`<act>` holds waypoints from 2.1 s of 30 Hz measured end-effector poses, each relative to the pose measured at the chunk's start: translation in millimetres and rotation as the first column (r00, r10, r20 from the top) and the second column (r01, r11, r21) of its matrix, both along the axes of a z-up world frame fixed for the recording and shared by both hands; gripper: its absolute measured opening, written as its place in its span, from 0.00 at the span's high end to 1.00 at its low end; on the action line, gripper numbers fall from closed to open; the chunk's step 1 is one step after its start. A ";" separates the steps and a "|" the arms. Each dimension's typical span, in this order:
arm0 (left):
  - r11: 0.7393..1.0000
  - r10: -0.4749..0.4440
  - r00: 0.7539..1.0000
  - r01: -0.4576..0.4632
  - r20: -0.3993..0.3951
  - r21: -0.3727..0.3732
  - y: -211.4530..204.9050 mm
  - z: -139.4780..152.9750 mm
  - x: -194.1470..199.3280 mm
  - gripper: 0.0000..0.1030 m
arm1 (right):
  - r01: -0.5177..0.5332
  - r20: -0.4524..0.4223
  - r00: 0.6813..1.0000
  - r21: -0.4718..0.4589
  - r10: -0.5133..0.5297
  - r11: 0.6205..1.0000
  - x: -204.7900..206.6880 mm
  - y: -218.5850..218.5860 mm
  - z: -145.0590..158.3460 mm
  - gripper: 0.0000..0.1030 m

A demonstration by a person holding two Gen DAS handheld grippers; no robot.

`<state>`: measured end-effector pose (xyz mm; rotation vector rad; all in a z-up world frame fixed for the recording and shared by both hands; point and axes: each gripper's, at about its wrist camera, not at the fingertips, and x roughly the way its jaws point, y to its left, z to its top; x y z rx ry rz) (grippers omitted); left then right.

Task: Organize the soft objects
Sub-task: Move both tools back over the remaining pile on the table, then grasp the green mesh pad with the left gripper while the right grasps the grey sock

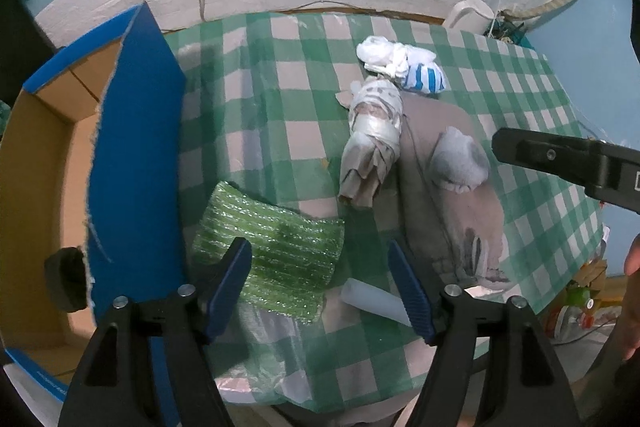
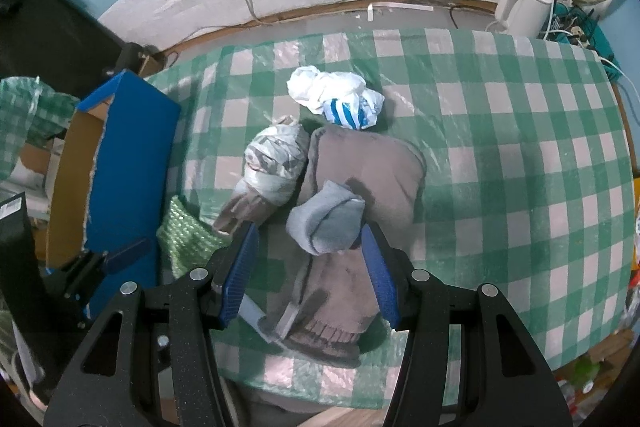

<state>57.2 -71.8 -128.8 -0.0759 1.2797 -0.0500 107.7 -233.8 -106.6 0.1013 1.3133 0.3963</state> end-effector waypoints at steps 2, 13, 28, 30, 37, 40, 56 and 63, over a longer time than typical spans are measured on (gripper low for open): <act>1.000 -0.007 1.000 0.007 -0.004 0.006 -2.8 -5.2 0.3 0.29 | -0.001 -0.005 1.000 -0.011 0.001 1.000 1.7 1.4 -5.3 0.48; 0.999 0.005 1.000 -0.004 -0.031 0.034 2.7 -26.9 4.0 0.29 | -0.014 -0.019 1.000 -0.093 0.013 0.996 10.6 9.8 -32.7 0.48; 1.000 0.026 0.996 -0.026 -0.091 0.008 24.4 -45.4 2.4 0.29 | -0.028 -0.026 0.999 -0.088 0.026 0.996 17.3 21.8 -51.4 0.47; 1.000 0.020 0.995 -0.019 -0.093 0.007 25.2 -47.1 1.8 0.29 | -0.025 -0.025 0.999 -0.089 0.023 0.996 16.2 22.5 -53.7 0.47; 1.000 0.009 0.993 -0.006 -0.118 0.027 22.6 -60.3 2.7 0.26 | -0.056 -0.003 0.998 -0.113 0.056 0.992 11.3 28.8 -58.8 0.47; 1.000 0.005 0.993 -0.002 -0.121 0.028 23.3 -62.4 3.9 0.26 | -0.077 0.015 0.997 -0.122 0.080 0.989 9.4 31.8 -58.1 0.48; 0.991 -0.093 0.994 0.098 -0.057 0.093 2.5 -53.2 -9.3 0.79 | -0.117 0.055 0.991 -0.096 0.123 0.988 -2.2 31.9 -42.9 0.70; 0.990 -0.091 0.996 0.093 -0.025 0.105 3.5 -36.1 -12.7 0.80 | -0.110 0.062 0.992 -0.058 0.113 0.992 -5.4 25.5 -33.6 0.70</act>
